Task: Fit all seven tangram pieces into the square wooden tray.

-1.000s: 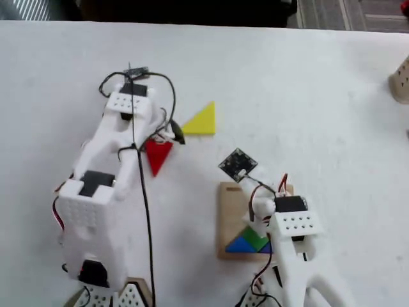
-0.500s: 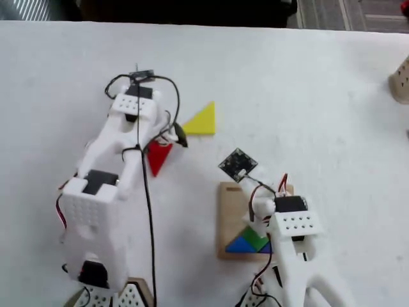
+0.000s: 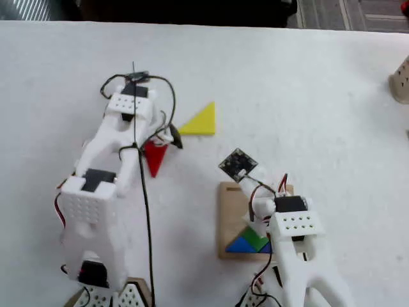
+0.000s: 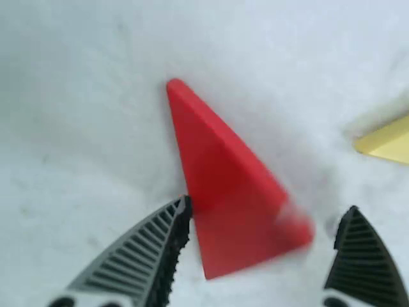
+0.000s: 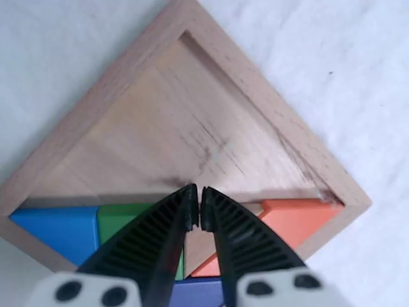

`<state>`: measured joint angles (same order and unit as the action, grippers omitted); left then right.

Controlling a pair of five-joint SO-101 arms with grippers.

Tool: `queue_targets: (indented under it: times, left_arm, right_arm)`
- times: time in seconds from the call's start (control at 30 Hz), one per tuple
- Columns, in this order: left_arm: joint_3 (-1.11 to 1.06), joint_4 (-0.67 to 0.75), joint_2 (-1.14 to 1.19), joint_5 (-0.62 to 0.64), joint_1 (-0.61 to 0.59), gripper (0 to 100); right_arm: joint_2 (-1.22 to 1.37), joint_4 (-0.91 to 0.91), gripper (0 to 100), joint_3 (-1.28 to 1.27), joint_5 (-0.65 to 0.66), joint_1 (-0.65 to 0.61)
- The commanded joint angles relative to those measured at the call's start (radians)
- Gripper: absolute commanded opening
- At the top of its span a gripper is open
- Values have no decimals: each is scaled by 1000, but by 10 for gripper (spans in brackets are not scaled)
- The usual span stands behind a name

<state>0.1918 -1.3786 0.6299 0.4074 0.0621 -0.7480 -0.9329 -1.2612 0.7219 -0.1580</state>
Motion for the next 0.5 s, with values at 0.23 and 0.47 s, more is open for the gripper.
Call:
queue_targets:
  times: [0.23, 0.47]
  left_arm:
    - [12, -17, 31, -5, -30, 351]
    - [12, -15, 27, -31, -12, 351]
  right_arm:
    - [-4, 16, 21, 3, 14, 2]
    - [-4, 16, 20, 3, 14, 2]
